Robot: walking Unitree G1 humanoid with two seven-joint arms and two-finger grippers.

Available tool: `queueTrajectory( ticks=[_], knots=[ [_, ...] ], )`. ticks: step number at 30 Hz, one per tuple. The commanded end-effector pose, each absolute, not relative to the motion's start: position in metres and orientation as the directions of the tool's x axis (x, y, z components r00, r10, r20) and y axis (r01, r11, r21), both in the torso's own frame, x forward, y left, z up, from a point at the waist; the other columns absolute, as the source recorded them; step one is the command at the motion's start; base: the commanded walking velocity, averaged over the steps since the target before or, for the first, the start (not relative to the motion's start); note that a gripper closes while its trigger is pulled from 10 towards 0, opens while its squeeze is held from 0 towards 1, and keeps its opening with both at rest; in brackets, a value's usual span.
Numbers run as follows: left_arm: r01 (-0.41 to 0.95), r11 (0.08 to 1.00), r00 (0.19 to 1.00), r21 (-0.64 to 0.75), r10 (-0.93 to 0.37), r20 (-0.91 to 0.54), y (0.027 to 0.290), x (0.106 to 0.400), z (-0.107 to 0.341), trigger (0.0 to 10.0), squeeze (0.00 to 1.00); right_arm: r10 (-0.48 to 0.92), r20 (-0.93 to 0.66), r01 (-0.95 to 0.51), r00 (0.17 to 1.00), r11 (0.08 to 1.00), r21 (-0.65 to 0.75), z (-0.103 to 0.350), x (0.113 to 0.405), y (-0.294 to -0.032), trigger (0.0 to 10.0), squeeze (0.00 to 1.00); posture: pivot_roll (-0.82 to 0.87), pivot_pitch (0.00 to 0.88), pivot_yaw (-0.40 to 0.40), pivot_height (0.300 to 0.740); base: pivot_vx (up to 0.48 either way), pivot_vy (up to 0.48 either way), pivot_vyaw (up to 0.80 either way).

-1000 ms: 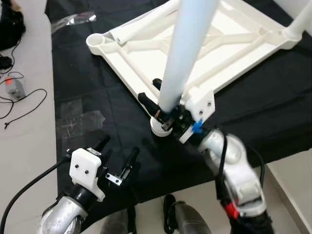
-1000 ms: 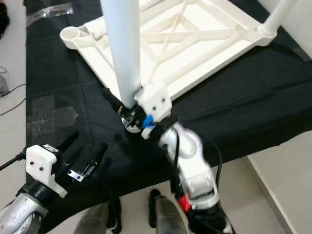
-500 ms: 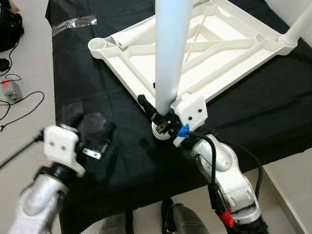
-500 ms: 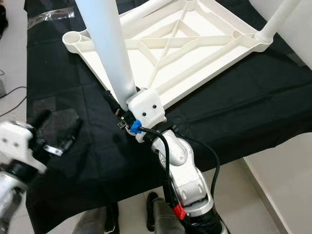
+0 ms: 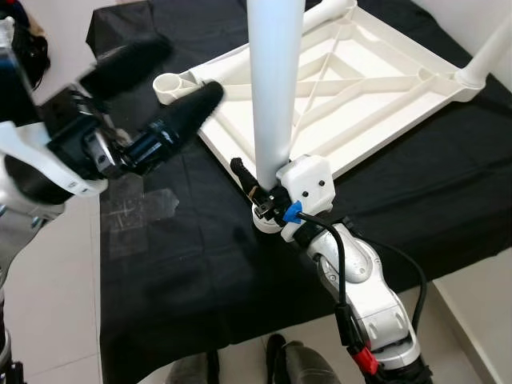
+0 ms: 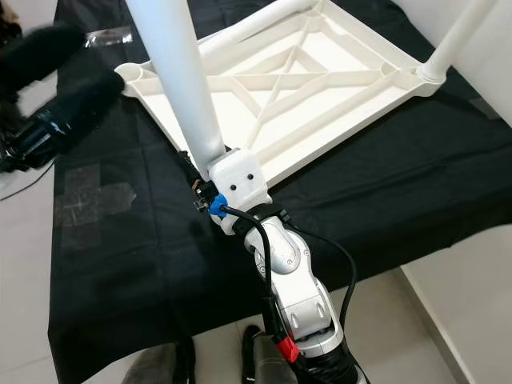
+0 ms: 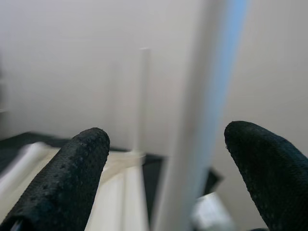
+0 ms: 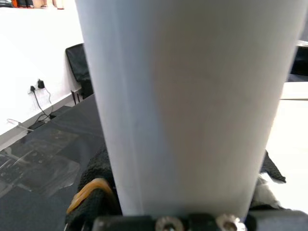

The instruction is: Building children table

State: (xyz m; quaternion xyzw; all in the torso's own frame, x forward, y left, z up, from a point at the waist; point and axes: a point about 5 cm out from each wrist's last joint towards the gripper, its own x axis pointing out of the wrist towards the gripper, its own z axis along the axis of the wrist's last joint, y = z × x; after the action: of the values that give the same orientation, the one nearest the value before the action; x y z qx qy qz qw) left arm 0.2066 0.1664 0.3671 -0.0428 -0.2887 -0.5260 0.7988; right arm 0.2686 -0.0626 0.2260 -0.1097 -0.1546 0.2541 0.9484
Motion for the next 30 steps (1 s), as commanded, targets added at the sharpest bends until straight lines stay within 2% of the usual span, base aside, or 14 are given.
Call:
queueTrajectory(
  ticks=[1,2,3,5,9,10,12,15,22,23,24,25,26,30],
  knots=[
    [0.904,0.338,0.188,0.262,-0.865,0.465,0.160,0.199,0.369,10.0,1.00,0.494,0.050,-0.469,0.868,0.849,-0.241,0.189,0.274,-0.066,10.0,0.00,0.07,0.257,-0.038,0.740,0.000,0.000,0.00],
    [0.924,0.260,0.114,0.282,-0.889,0.444,0.157,0.195,0.376,10.0,1.00,0.493,0.052,-0.469,0.868,0.851,-0.236,0.190,0.273,-0.065,10.0,0.00,0.07,0.256,-0.038,0.740,0.000,0.000,0.00],
    [0.925,0.222,0.079,0.308,-0.906,0.415,0.157,0.196,0.385,10.0,1.00,0.495,0.053,-0.471,0.867,0.851,-0.231,0.190,0.273,-0.063,10.0,0.00,0.07,0.263,-0.037,0.740,0.000,0.000,0.00],
    [0.922,0.208,0.067,0.327,-0.917,0.394,0.158,0.197,0.393,10.0,1.00,0.496,0.055,-0.473,0.867,0.851,-0.227,0.191,0.272,-0.061,10.0,0.00,0.07,0.263,-0.037,0.740,0.000,0.000,0.00],
    [0.917,0.199,0.065,0.345,-0.929,0.365,0.159,0.199,0.399,10.0,1.00,0.497,0.056,-0.474,0.866,0.851,-0.224,0.191,0.272,-0.060,10.0,0.00,0.07,0.263,-0.037,0.740,0.000,0.000,0.00],
    [0.906,0.206,0.088,0.370,-0.946,0.311,0.157,0.212,0.403,10.0,1.00,0.499,0.057,-0.477,0.865,0.852,-0.215,0.193,0.272,-0.058,10.0,0.00,0.06,0.270,-0.040,0.740,0.000,0.000,0.00],
    [0.906,0.206,0.088,0.370,-0.946,0.311,0.157,0.212,0.403,10.0,1.00,0.499,0.057,-0.477,0.865,0.852,-0.215,0.193,0.272,-0.058,10.0,0.00,0.06,0.270,-0.040,0.740,0.000,0.000,0.00],
    [0.888,0.234,0.142,0.397,-0.958,0.248,0.149,0.237,0.396,10.0,1.00,0.498,0.060,-0.479,0.865,0.855,-0.198,0.195,0.272,-0.056,10.0,0.00,0.06,0.276,-0.033,0.740,0.000,0.000,0.00],
    [0.884,0.220,0.135,0.412,-0.965,0.226,0.141,0.243,0.397,10.0,1.00,0.494,0.063,-0.475,0.867,0.859,-0.192,0.196,0.272,-0.056,10.0,0.00,0.05,0.274,-0.026,0.740,0.000,0.000,0.00],
    [0.891,0.196,0.111,0.410,-0.969,0.220,0.135,0.245,0.398,10.0,0.86,0.491,0.064,-0.473,0.869,0.861,-0.189,0.196,0.272,-0.056,10.0,0.00,0.06,0.282,-0.022,0.740,0.000,0.000,0.00],
    [0.895,0.165,0.082,0.414,-0.974,0.210,0.126,0.246,0.398,10.0,0.06,0.489,0.064,-0.471,0.870,0.862,-0.187,0.196,0.272,-0.056,10.0,0.00,0.05,0.274,-0.016,0.740,0.000,0.000,0.00],
    [0.895,0.165,0.082,0.414,-0.974,0.210,0.126,0.246,0.398,10.0,0.06,0.489,0.064,-0.471,0.870,0.862,-0.187,0.196,0.272,-0.056,10.0,0.00,0.05,0.274,-0.016,0.740,0.000,0.000,0.00],
    [0.898,0.137,0.057,0.418,-0.978,0.198,0.119,0.246,0.399,10.0,0.00,0.487,0.064,-0.469,0.871,0.864,-0.185,0.196,0.272,-0.056,10.0,0.00,0.05,0.274,-0.016,0.740,0.000,0.000,0.00],
    [0.901,0.084,0.009,0.426,-0.985,0.174,0.108,0.245,0.398,10.0,0.00,0.484,0.064,-0.467,0.873,0.866,-0.180,0.196,0.272,-0.057,10.0,0.00,0.05,0.268,-0.015,0.740,0.000,0.000,0.00]
  ],
)
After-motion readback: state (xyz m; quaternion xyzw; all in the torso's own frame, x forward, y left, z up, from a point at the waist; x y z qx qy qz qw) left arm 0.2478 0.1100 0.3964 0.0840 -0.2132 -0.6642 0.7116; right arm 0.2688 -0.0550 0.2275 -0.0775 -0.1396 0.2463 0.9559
